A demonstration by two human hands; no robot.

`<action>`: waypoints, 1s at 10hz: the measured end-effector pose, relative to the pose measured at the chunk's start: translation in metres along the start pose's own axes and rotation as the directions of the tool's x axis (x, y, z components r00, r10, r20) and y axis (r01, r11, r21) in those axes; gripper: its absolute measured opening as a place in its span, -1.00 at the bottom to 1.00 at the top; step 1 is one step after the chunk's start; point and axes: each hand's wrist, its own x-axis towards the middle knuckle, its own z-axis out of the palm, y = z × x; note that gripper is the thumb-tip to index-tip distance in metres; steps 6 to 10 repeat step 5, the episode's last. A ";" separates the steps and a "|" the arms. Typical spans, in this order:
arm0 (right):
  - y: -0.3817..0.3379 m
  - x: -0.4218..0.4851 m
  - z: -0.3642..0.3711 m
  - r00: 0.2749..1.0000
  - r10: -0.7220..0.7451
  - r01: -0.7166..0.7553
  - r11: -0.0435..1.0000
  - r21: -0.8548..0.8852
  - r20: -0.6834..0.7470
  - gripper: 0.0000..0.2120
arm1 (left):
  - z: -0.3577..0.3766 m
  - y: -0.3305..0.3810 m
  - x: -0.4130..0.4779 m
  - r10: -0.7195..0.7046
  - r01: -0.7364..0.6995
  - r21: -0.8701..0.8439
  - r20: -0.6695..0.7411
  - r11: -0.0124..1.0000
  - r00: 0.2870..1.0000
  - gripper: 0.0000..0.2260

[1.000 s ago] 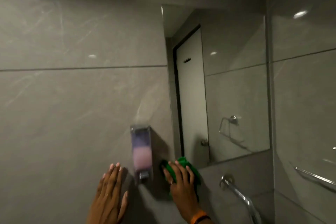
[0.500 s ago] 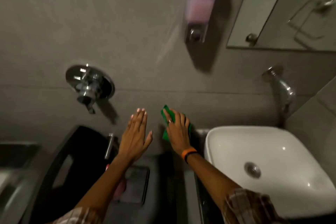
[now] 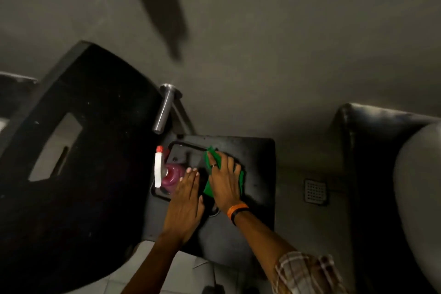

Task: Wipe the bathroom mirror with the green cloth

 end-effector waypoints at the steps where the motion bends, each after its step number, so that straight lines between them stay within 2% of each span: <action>1: -0.001 0.013 0.071 0.997 -0.051 0.057 0.992 -0.110 0.059 -0.34 | 0.053 -0.027 -0.002 0.062 -0.062 0.008 0.074 0.998 0.995 -0.45; 2: 0.003 0.014 0.091 0.995 -0.104 0.102 0.961 -0.258 0.007 -0.30 | 0.068 -0.032 -0.004 0.027 -0.029 0.016 0.086 0.999 0.996 -0.45; 3: 0.003 0.014 0.091 0.991 -0.131 0.128 0.955 -0.266 0.007 -0.31 | 0.074 -0.033 -0.008 -0.038 0.039 -0.009 0.104 0.999 0.994 -0.44; 4: 0.005 0.010 0.054 0.994 -0.110 0.109 0.974 -0.200 0.006 -0.33 | 0.044 -0.013 -0.003 -0.074 0.077 -0.061 0.051 0.995 0.996 -0.43; 5: 0.004 -0.008 0.020 0.993 -0.097 0.088 0.989 -0.117 -0.074 -0.32 | 0.011 0.011 -0.005 -0.046 0.048 -0.141 0.014 0.989 0.999 -0.45; 10: 0.004 -0.008 0.020 0.993 -0.097 0.088 0.989 -0.117 -0.074 -0.32 | 0.011 0.011 -0.005 -0.046 0.048 -0.141 0.014 0.989 0.999 -0.45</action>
